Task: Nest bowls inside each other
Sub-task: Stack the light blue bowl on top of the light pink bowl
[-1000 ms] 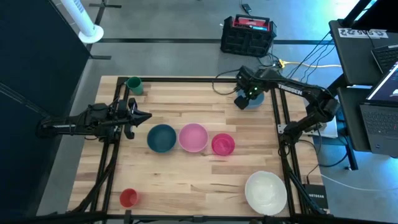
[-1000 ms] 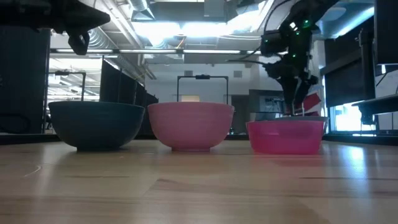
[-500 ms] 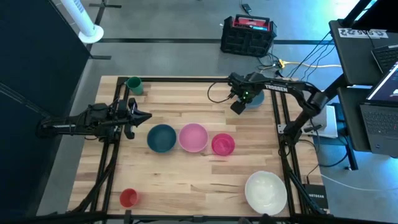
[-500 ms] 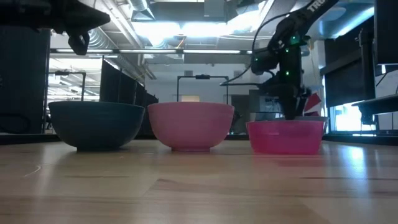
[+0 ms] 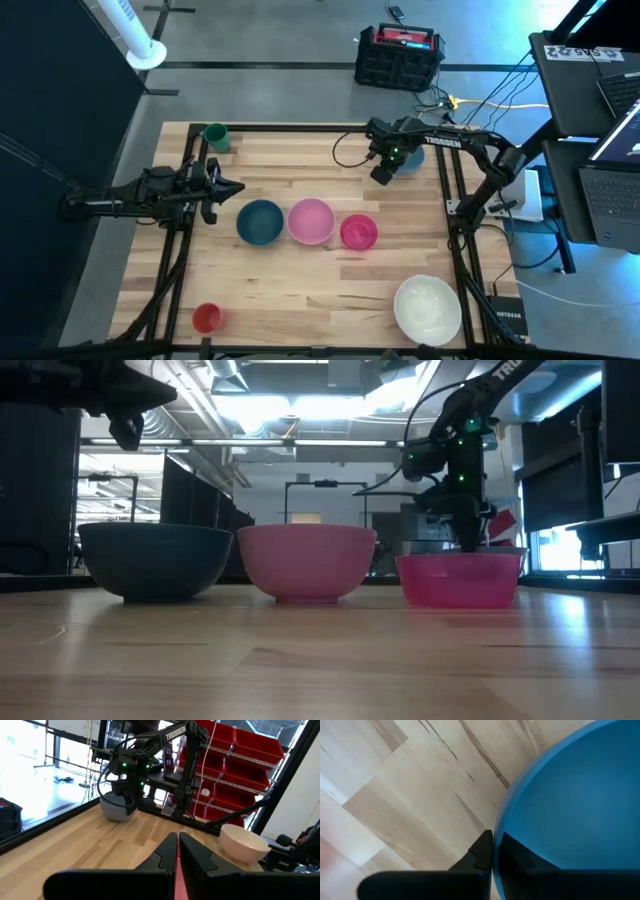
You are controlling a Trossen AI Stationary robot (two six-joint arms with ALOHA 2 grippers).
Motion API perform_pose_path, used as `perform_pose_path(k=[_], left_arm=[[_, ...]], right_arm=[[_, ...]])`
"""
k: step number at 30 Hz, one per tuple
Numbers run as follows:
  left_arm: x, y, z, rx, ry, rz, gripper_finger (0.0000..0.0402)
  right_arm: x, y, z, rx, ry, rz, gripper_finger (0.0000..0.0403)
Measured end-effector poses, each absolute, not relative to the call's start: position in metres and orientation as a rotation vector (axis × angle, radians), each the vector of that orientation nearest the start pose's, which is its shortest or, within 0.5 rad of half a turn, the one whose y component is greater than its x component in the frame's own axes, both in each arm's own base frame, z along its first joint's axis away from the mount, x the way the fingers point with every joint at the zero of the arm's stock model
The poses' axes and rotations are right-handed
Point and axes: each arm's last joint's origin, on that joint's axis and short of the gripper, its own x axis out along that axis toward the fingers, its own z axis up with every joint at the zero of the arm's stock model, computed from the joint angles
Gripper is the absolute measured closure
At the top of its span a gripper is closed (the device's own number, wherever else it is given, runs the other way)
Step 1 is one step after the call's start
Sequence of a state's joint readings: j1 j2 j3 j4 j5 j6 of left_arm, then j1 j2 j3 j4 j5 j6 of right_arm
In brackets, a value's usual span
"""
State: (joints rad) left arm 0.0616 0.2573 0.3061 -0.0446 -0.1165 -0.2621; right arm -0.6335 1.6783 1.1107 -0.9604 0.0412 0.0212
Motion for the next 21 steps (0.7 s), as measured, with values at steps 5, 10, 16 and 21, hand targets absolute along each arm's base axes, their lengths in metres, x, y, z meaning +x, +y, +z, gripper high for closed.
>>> perform_pose_path(k=[5,10,16,21], left_arm=[[0.103,0.010,0.243,-0.261,-0.029,0.176,0.0402],[0.103,0.010,0.243,-0.285,-0.032,0.178,0.0402],[0.102,0.011,0.242,-0.311,-0.022,0.209,0.0402],[0.102,0.012,0.239,-0.337,-0.010,0.249,0.0402]], right_arm=[[0.241,-0.165,0.188,0.434,1.485,-0.517,0.0401],[0.254,-0.143,0.189,0.366,1.495,-0.435,0.0402],[0.286,-0.108,0.214,0.242,1.433,-0.314,0.0402],[0.310,-0.073,0.242,0.141,1.349,-0.211,0.0402]])
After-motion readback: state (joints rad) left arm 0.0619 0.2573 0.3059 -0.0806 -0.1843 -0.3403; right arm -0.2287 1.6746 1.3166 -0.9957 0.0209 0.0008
